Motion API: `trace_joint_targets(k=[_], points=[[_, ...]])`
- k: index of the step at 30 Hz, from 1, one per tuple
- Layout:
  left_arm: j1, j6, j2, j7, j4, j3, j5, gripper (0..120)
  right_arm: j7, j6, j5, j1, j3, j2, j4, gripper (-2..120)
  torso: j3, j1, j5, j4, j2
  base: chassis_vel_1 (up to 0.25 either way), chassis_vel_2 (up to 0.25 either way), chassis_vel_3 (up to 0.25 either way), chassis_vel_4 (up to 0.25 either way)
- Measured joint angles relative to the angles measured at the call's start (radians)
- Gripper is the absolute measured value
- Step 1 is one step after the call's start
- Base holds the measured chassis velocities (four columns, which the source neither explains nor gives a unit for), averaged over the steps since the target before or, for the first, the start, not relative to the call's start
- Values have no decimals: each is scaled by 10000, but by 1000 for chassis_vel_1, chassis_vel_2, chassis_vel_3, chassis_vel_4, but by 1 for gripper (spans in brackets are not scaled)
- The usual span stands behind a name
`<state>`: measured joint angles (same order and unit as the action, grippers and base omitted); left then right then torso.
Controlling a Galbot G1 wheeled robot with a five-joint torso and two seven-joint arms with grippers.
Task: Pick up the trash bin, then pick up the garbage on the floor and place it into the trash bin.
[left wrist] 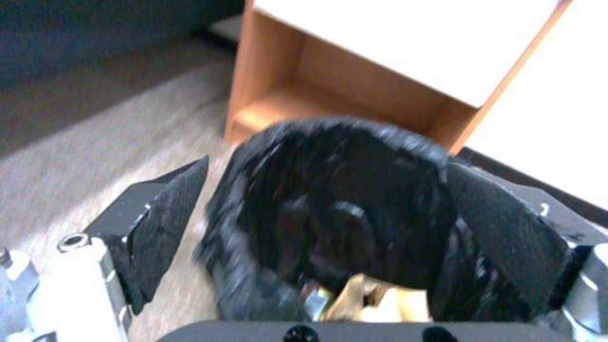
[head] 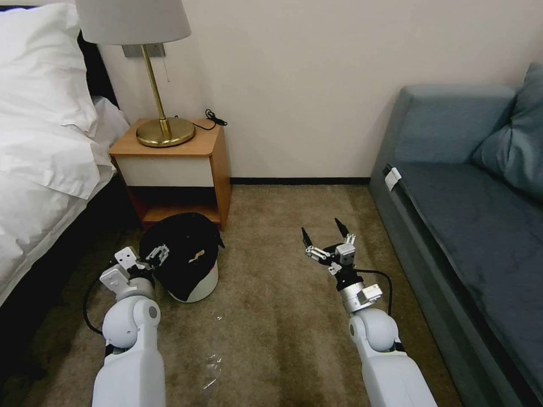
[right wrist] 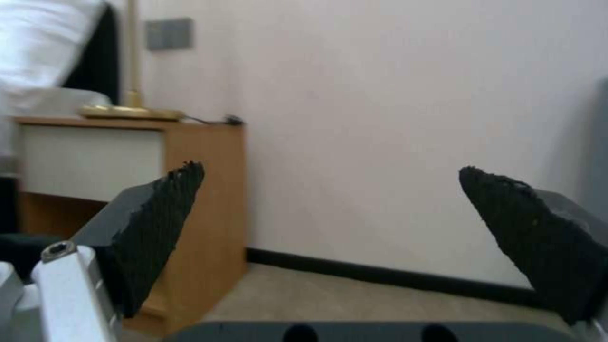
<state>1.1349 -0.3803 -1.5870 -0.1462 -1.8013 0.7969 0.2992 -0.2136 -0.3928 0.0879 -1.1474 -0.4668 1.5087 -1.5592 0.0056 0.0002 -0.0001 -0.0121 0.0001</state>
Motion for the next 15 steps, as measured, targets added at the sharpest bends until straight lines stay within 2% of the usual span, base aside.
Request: trace_joint_targets(k=[2, 3, 5, 6, 8, 12, 15], points=[[-88, 355, 48, 608, 78, -5, -469, 100, 578, 113, -266, -35, -39, 153, 22, 100, 0, 0, 1, 0, 0, 0, 0, 0, 0], [-88, 355, 48, 608, 78, -5, -469, 100, 578, 113, -266, -35, -39, 153, 22, 100, 0, 0, 1, 0, 0, 0, 0, 0, 0], [-163, 941, 76, 1336, 240, 0, -1252, 100, 1130, 200, -506, -85, -51, 305, 96, 100, 0, 0, 1, -1, 0, 0, 0, 0, 0], [-163, 941, 76, 1336, 240, 0, -1252, 100, 1130, 200, -506, -85, -51, 305, 96, 100, 0, 0, 1, -1, 0, 0, 0, 0, 0], [-165, 1400, 87, 1900, 340, 0, -1971, 100, 1714, 294, -665, -148, -53, 521, 207, 100, 0, 0, 1, 0, 0, 0, 0, 0, 0], [-144, 1851, 83, 2324, 499, 21, -2654, 100, 2469, 650, -735, -331, -35, 708, 231, 100, 0, 0, 0, -1, 0, 0, 0, 0, 0], [-139, 2000, 94, 2433, 592, 51, -2832, 100, 2639, 775, -697, -474, -45, 799, 233, 100, 0, 0, 1, 0, 0, 0, 0, 0, 0]])
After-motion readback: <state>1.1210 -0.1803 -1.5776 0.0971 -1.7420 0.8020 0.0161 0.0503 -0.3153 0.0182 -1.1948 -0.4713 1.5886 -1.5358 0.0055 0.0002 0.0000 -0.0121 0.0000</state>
